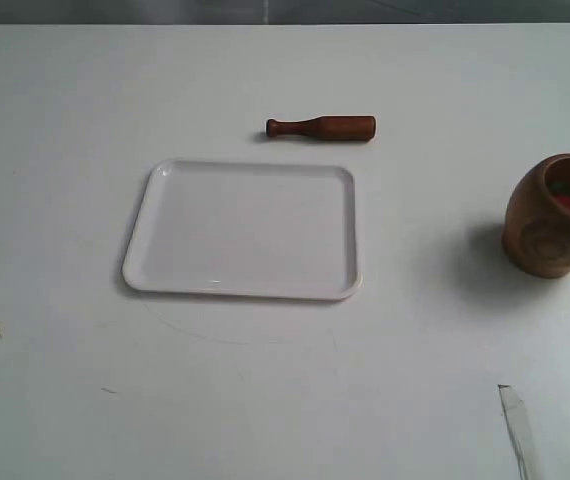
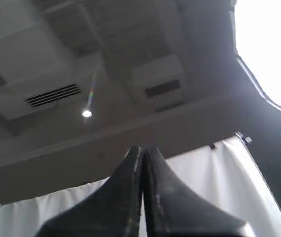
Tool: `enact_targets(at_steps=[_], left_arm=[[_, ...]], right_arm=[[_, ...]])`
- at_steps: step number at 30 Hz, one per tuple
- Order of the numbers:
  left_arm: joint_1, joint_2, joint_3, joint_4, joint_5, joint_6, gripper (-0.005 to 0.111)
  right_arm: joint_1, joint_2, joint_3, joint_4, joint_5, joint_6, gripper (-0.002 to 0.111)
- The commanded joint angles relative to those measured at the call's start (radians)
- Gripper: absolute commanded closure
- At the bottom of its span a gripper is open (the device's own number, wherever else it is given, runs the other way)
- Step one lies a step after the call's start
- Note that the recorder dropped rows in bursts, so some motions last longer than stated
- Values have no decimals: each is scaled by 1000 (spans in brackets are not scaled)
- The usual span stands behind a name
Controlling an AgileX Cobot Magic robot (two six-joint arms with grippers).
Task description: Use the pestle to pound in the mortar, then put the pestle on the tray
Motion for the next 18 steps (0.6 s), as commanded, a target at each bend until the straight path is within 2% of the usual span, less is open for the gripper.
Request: enact_targets(at_steps=[1, 3, 8, 11, 14, 18], left_arm=[[-8, -1, 1, -7, -3, -8, 107], [-8, -1, 1, -7, -3, -8, 107], [-8, -1, 1, -7, -3, -8, 107], [-8, -1, 1, -7, -3, -8, 107], [-8, -1, 1, -7, -3, -8, 107], [-8, -1, 1, -7, -3, -8, 107]], right_arm=[[1, 241, -255, -301, 116, -99, 108], [1, 382, -408, -368, 357, -126, 108], [6, 819, -804, -408, 1158, -144, 108], [46, 1036, -1031, -295, 1577, -368, 108], [101, 1205, -1204, -59, 1843, -633, 108], [219, 1369, -1319, 229, 2040, -998, 108]])
